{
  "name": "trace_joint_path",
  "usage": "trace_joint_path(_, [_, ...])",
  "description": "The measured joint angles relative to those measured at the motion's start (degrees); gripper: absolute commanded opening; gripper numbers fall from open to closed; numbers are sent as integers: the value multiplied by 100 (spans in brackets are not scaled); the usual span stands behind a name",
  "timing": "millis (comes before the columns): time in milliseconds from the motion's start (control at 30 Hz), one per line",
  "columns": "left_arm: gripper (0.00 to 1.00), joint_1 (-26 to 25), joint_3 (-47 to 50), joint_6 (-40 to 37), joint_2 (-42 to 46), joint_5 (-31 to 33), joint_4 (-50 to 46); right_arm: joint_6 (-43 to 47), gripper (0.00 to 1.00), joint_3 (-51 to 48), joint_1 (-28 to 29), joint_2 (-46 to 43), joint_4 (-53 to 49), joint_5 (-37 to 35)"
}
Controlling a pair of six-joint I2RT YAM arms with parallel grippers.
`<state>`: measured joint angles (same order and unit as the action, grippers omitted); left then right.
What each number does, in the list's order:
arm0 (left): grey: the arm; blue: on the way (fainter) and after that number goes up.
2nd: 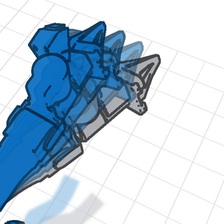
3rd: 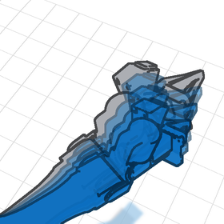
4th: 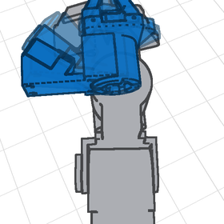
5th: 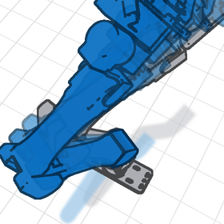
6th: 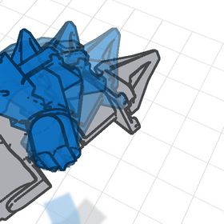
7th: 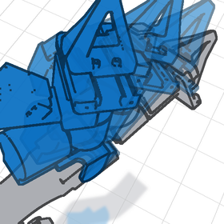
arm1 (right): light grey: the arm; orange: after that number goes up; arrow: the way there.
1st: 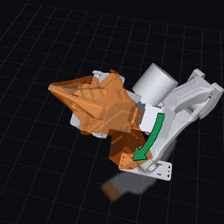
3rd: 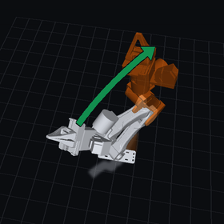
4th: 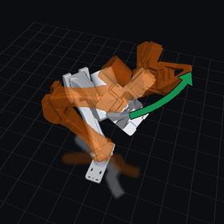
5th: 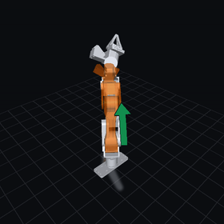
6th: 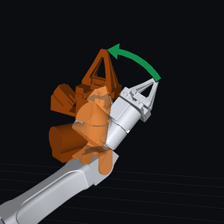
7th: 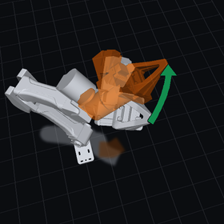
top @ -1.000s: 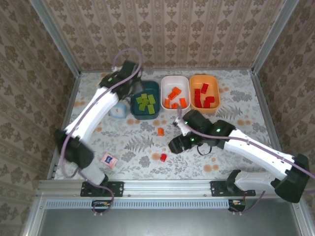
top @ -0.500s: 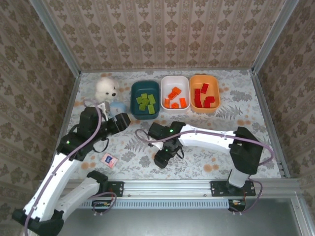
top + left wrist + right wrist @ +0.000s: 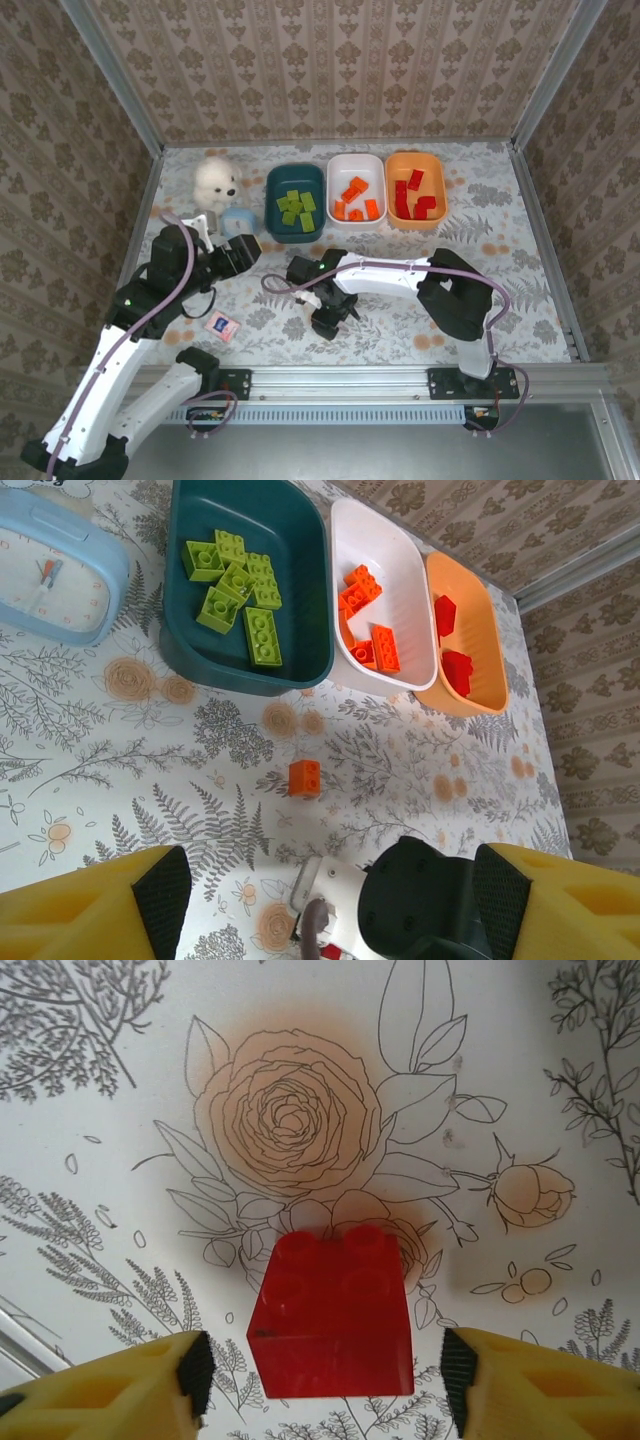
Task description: Sort the legos into containers by color
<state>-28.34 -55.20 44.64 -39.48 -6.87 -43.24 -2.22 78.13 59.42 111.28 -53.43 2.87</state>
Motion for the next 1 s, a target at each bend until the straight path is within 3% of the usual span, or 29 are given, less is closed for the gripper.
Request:
trace_joint_path(233, [77, 0, 0, 76, 0, -2, 2, 11, 52, 26, 0, 96, 48, 4])
trace_joint_path(500, [76, -2, 162, 83, -31, -107, 96, -103, 32, 52, 0, 96, 92, 7])
trace_joint_path(733, [76, -13, 175, 70, -249, -356, 380, -376, 30, 63, -98, -153, 85, -22])
trace_joint_path(867, [76, -74, 175, 72, -551, -546, 713, -560, 29, 63, -636, -992, 39, -103])
trace_joint_path(1000, [76, -254, 120, 74, -999, -756, 1182, -662, 30, 188, -1884, -1947, -28, -188])
